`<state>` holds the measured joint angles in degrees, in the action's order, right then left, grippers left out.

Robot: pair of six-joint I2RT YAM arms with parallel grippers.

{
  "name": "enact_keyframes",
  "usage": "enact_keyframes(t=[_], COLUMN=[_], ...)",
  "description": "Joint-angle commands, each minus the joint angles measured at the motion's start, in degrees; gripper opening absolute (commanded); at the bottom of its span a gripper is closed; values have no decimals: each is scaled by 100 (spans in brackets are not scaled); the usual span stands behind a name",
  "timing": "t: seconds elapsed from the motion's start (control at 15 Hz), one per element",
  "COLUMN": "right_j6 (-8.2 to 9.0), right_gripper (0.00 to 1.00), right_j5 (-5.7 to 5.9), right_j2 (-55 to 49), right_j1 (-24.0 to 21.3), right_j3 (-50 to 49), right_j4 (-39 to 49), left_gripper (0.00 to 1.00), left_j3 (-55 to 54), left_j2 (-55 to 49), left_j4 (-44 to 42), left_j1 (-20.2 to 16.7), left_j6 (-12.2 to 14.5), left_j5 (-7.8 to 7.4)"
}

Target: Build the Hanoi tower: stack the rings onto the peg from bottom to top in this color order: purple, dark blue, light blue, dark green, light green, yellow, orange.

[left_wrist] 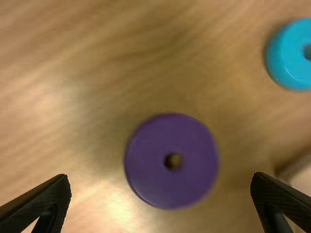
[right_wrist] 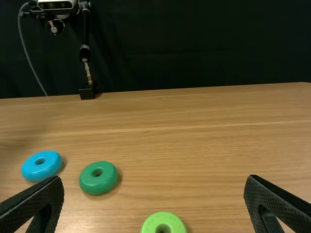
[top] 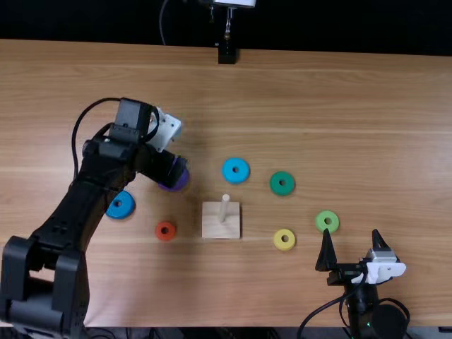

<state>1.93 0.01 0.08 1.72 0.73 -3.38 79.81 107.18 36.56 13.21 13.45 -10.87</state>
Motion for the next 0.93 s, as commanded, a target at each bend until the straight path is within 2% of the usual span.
enact_keyframes(t=[0.0, 0.2, 0.87], right_j6=[18, 18, 18], right_gripper=[100, 100, 100], right_j5=[-12, -12, -12], right_j2=[-8, -8, -8], right_j1=[-40, -40, -40], right_j3=[-47, -56, -56], right_j4=[-111, -111, -111], left_gripper=[100, 100, 100], left_j3=[456, 1001, 1010], left_j2=[295, 796, 1367], left_j4=[257, 932, 943], left_j1=[173, 340, 454], left_j6=[5, 26, 89], left_j5=[507, 549, 602])
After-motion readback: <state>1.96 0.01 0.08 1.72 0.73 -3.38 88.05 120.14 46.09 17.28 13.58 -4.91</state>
